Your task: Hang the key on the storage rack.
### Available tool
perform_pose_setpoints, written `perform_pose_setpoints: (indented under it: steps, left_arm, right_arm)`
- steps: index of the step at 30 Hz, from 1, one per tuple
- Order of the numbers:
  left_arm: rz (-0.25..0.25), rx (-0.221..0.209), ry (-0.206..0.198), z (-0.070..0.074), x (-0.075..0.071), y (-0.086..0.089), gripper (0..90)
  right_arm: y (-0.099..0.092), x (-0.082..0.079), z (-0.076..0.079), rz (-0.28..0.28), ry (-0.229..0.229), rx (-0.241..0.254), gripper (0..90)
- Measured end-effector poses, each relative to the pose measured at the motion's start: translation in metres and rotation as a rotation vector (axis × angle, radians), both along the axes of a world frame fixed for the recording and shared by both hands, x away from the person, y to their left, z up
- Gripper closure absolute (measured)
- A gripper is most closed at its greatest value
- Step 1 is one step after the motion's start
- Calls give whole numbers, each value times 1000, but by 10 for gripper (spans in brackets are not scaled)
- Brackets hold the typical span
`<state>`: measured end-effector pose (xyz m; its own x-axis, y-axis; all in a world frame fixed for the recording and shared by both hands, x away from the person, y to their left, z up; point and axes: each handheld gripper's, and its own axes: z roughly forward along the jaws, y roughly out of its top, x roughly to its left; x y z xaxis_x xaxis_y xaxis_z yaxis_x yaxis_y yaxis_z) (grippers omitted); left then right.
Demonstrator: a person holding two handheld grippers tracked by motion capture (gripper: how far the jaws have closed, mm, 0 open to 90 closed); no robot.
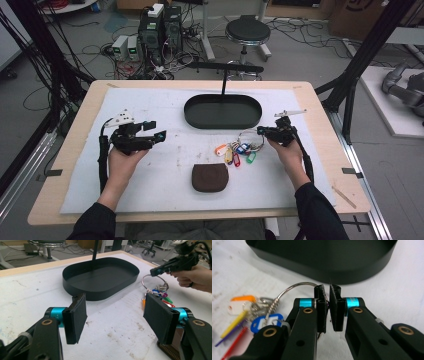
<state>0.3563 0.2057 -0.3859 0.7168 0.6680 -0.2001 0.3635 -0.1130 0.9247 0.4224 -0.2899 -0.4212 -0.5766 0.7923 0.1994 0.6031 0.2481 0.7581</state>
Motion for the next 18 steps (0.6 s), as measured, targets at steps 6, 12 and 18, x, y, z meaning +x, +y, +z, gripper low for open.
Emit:
perform_pose_setpoints:
  steps: [6, 12, 18]
  left_arm:
    - [0, -2, -5, 0, 0, 0, 348]
    - [-1, -2, -10, 1, 0, -2, 348]
    - [-6, -3, -11, 0, 1, -4, 348]
  right_arm:
    - [2, -9, 12, 34, -82, 31, 853]
    - [7, -14, 17, 67, -107, 50, 850]
    - [15, -21, 23, 120, -120, 74, 843]
